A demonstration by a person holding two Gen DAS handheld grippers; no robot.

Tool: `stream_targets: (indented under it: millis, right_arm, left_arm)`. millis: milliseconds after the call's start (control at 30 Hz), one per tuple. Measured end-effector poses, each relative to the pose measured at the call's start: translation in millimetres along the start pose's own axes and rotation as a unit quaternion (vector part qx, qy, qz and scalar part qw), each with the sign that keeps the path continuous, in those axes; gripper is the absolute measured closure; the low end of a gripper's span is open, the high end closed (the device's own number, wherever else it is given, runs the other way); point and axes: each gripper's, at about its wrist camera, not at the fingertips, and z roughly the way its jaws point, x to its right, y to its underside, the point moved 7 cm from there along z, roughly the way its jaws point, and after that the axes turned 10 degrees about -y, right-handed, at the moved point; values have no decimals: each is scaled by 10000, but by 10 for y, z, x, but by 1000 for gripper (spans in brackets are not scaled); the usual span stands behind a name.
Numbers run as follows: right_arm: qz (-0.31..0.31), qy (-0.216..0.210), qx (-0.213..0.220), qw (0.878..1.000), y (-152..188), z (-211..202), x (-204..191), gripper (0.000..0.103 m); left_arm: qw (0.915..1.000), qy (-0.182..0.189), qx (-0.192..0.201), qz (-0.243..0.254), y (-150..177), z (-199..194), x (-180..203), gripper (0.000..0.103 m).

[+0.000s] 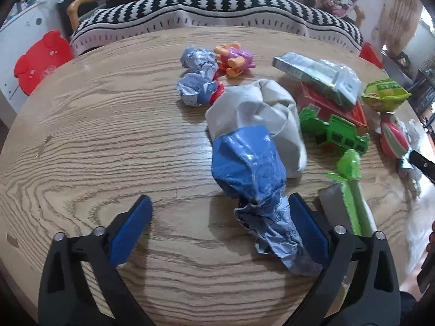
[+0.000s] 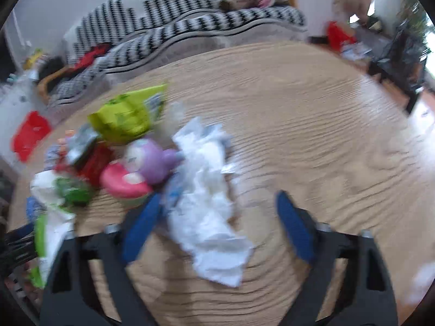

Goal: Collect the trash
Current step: 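Close the left gripper on the blue foil wrapper while the right gripper grasps the white tissue, then carry both held items over the black trash bin and release them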

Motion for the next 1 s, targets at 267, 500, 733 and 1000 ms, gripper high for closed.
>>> stream_targets:
  millis: [267,500,733,1000]
  right_arm:
    - [-41,-14,214,9998,-33,-173,-87,79]
    - [50,-44,691,9976,-84,-385,-102,84]
    - [43,72,991,9950,-133,-547,-95,85]
    - [236,476,542,9971,-61,-350,107,74]
  left_arm:
    - [9985,466,251,-132,-104,-185,-86,80]
    - [9954,577,638,-430,-143,-417,-244,80]
    - [9951,553,612,-548,-149,-420,-379,80]
    - [9954,612,510,-533,-144,-378,-378,79]
